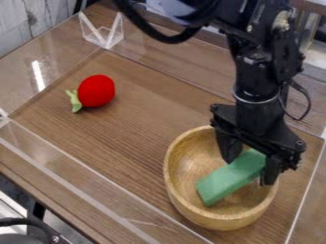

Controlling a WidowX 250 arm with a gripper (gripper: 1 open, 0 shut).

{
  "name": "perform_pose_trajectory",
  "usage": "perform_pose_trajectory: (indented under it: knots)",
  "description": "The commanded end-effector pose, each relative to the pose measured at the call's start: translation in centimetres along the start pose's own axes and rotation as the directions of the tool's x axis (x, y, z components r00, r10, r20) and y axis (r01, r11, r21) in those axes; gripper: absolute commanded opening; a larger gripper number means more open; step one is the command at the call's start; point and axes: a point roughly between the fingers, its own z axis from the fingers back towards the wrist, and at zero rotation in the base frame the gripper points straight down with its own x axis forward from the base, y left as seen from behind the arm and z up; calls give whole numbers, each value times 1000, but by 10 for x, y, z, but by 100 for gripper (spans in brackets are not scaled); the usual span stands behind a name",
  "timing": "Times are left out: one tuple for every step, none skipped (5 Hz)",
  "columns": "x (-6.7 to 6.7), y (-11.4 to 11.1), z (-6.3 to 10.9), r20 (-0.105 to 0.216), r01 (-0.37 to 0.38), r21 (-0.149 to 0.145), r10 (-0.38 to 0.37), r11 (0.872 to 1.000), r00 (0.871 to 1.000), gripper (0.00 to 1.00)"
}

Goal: Put the green stick in the brown bowl

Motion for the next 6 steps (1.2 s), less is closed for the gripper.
perform_pose_trajectory:
  knots:
    - [15, 2, 24, 57, -22, -4, 22, 1000, 998, 100]
    - [11, 0, 37, 70, -54, 5, 54, 999, 996, 100]
    - [9, 0, 52, 87, -86, 12, 84, 996, 993, 100]
    - [6, 1, 68, 108, -118, 18, 116, 993, 987, 100]
    - [15, 7, 87, 151, -223, 39, 215, 974, 965, 100]
    - [21, 18, 99, 182, -328, 54, 314, 943, 932, 100]
